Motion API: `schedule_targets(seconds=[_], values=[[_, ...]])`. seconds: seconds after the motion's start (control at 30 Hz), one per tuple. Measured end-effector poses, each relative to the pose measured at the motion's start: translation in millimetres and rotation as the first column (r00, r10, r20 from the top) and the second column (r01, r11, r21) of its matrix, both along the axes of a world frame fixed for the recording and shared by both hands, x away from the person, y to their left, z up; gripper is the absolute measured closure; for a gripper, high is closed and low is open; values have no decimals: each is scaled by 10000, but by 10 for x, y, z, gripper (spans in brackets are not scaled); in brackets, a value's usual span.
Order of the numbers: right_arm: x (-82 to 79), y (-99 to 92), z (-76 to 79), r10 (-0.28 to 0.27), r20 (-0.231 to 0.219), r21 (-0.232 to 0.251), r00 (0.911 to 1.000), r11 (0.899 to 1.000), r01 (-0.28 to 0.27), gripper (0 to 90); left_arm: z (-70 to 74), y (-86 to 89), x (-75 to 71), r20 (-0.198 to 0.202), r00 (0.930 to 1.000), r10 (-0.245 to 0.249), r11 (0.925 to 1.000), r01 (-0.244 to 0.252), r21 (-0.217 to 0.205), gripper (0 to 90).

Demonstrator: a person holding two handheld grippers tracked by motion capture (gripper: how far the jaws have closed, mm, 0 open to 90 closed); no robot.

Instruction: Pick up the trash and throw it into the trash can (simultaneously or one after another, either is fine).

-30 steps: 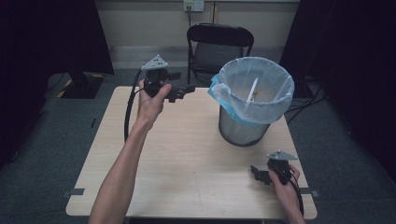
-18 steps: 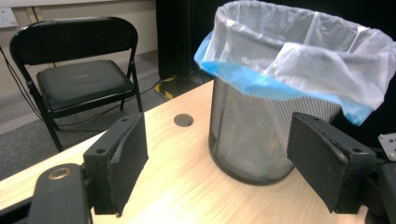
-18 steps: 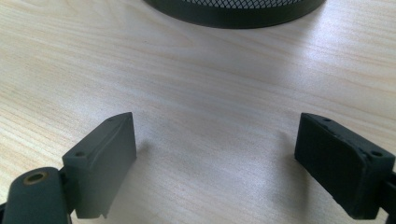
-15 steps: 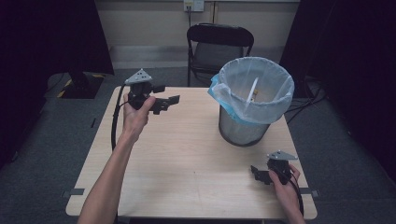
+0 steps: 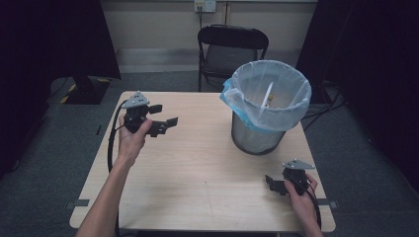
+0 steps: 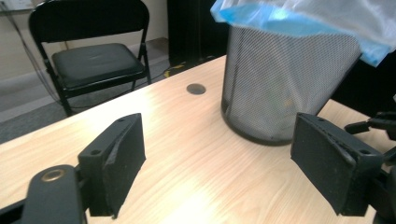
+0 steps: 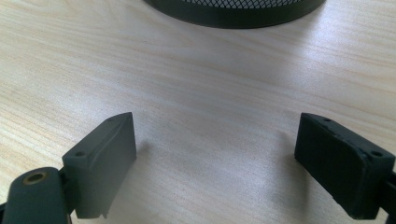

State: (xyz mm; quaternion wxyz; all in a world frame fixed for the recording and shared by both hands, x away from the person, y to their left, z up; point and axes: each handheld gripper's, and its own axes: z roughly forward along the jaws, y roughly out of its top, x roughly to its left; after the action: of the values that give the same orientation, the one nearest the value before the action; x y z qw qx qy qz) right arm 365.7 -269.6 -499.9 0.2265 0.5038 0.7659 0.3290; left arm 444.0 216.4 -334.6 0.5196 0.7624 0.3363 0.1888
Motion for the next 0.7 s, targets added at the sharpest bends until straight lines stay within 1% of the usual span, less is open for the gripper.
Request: schedule_targets(seconds=[0.07,0.1,0.17,0.2,0.23,0.3,0.33,0.37,0.43,0.47,0.53,0.57,0.6,0.63,0.67,0.7], values=[[0,0,0,7,0,1,10000,10000,-7,118,-61,37,-22,-189,9997,178,9996,-173,234,177],[0,0,0,0,4,-1,10000,10000,0,118,-100,58,-29,-313,9991,286,9993,-279,240,180],[1,-1,0,8,12,-10,10000,10000,-8,118,-170,98,-35,-586,9973,446,9967,-405,705,181],[0,0,0,-1,2,0,10000,10000,1,118,-208,111,-48,-554,9962,675,9950,-631,773,181],[0,0,0,0,2,0,10000,10000,0,118,-243,137,-61,-541,9957,752,9948,-711,733,182],[0,0,0,7,0,-2,10000,10000,-7,118,-308,187,-92,-691,9942,819,9942,-766,761,181],[0,-1,0,14,7,-7,10000,10000,-14,118,-333,192,-110,-670,9936,906,9941,-862,657,182],[0,0,0,7,-1,0,10000,10000,-7,118,-367,220,-136,-687,9934,917,9925,-856,868,182],[-1,0,0,5,-1,0,10000,10000,-5,118,-389,237,-163,-781,9928,909,9902,-817,1135,176],[0,0,0,-3,2,-1,10000,10000,3,118,-414,256,-196,-706,9925,999,9890,-913,1163,174],[0,0,0,7,2,-1,10000,10000,-7,118,-456,289,-246,-748,9914,1075,9876,-978,1230,177],[-1,0,0,7,0,-2,10000,10000,-7,118,-474,310,-267,-757,9903,1161,9845,-1047,1410,178],[0,0,0,5,-1,-1,10000,10000,-5,118,-504,329,-292,-691,9896,1259,9841,-1158,1350,181],[0,0,0,5,1,-3,10000,10000,-5,118,-537,348,-314,-780,9885,1294,9843,-1186,1307,181],[0,0,0,7,3,-5,10000,10000,-7,118,-573,366,-331,-924,9878,1257,9839,-1122,1393,181],[-1,0,0,6,2,-5,10000,10000,-6,118,-614,381,-351,-922,9868,1333,9819,-1188,1478,182]])
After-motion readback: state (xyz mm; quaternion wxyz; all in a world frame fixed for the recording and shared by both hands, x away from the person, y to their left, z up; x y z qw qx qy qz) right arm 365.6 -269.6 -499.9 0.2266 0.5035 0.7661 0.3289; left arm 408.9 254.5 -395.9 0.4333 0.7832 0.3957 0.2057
